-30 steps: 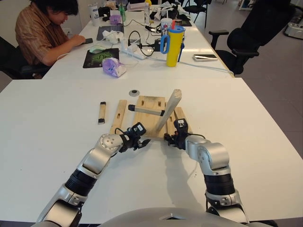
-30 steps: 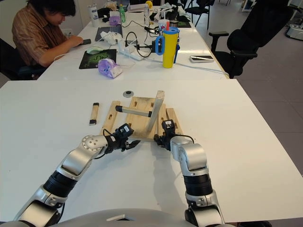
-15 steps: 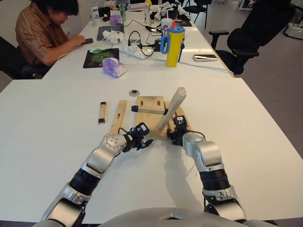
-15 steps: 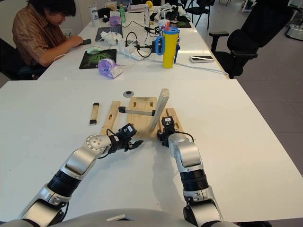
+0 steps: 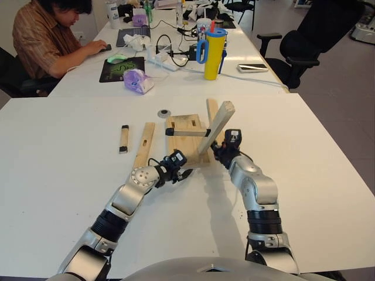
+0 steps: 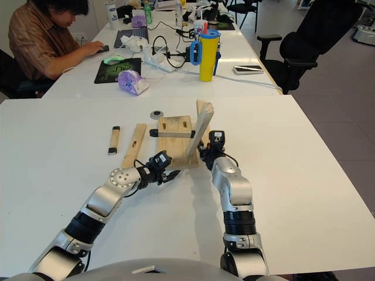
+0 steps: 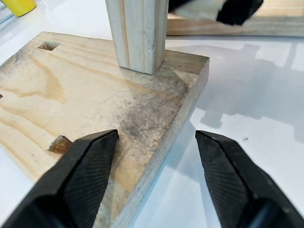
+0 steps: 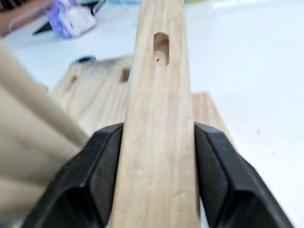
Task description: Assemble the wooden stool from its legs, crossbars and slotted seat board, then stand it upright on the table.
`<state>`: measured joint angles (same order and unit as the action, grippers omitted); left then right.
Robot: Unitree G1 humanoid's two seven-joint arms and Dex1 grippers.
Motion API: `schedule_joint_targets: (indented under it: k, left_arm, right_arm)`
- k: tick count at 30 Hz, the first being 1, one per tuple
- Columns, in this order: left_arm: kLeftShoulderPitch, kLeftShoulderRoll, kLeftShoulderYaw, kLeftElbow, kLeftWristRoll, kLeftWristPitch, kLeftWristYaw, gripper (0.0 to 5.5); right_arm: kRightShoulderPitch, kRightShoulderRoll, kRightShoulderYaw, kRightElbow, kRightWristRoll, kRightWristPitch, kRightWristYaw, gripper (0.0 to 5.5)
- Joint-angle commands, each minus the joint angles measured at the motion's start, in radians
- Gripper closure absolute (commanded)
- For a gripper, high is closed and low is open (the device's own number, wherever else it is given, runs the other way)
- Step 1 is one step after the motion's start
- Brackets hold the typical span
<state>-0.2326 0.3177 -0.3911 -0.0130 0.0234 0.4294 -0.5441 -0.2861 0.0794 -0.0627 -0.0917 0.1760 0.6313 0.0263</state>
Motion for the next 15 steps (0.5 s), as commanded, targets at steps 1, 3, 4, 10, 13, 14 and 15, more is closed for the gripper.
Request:
schedule_joint_targets:
  k: [1,3,4,10,13,14,15]
  left_arm:
    - [0.012,0.002,0.072,-0.032,-0.061,-0.058,-0.033,2.46]
    - [0.019,0.009,0.101,-0.061,-0.104,-0.065,-0.065,2.46]
    - [0.028,0.013,0.12,-0.085,-0.144,-0.045,-0.091,2.46]
    - [0.072,0.079,0.22,-0.229,-0.346,0.107,-0.217,2.46]
    - [0.089,0.121,0.287,-0.302,-0.484,0.217,-0.274,2.27]
    - [0.091,0.126,0.317,-0.324,-0.54,0.257,-0.285,2.14]
    - [0.089,0.132,0.363,-0.347,-0.632,0.321,-0.297,1.98]
  right_arm:
    - [-0.057,-0.016,-0.05,-0.038,0.04,-0.08,0.016,3.44]
    - [-0.093,-0.057,-0.087,-0.03,0.063,-0.096,0.04,3.44]
    - [-0.116,-0.081,-0.109,-0.027,0.087,-0.098,0.066,3.44]
    - [-0.248,-0.222,-0.247,-0.051,0.371,0.012,0.276,3.44]
    - [-0.299,-0.323,-0.301,-0.098,0.567,0.147,0.386,3.44]
    - [-0.309,-0.352,-0.314,-0.112,0.639,0.197,0.419,3.44]
    - [-0.322,-0.374,-0.344,-0.124,0.754,0.256,0.448,3.44]
